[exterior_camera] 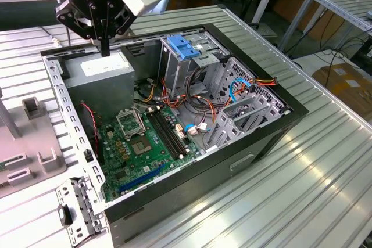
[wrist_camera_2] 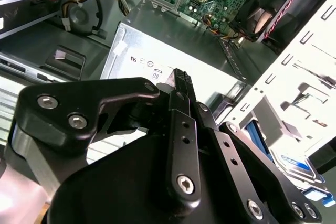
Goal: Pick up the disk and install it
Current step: 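Reach for the disk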
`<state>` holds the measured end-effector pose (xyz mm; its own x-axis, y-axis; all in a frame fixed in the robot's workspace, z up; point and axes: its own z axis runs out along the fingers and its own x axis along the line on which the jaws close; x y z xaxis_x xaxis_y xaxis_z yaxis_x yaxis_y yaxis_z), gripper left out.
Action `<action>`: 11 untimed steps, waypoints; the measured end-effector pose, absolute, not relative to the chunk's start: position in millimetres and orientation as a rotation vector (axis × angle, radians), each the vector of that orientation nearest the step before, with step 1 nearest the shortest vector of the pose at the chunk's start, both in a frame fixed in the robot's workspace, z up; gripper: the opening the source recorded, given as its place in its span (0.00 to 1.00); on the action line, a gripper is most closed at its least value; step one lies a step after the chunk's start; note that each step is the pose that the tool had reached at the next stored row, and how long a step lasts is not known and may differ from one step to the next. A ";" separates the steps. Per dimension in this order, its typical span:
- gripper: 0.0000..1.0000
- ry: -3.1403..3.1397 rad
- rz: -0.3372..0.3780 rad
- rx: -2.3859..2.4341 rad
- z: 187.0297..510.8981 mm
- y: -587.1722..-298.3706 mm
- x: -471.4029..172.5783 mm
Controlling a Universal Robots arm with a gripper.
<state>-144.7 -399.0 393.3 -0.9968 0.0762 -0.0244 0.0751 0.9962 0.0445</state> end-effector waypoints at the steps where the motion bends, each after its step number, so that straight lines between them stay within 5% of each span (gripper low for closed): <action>1: 0.11 3.112 0.068 0.118 393.3 -399.0 -145.3; 11: 0.11 3.113 0.068 0.118 393.3 -398.9 -149.8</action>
<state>-149.8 -398.9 393.3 -0.9968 0.0762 -0.0244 0.0751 0.9962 0.0445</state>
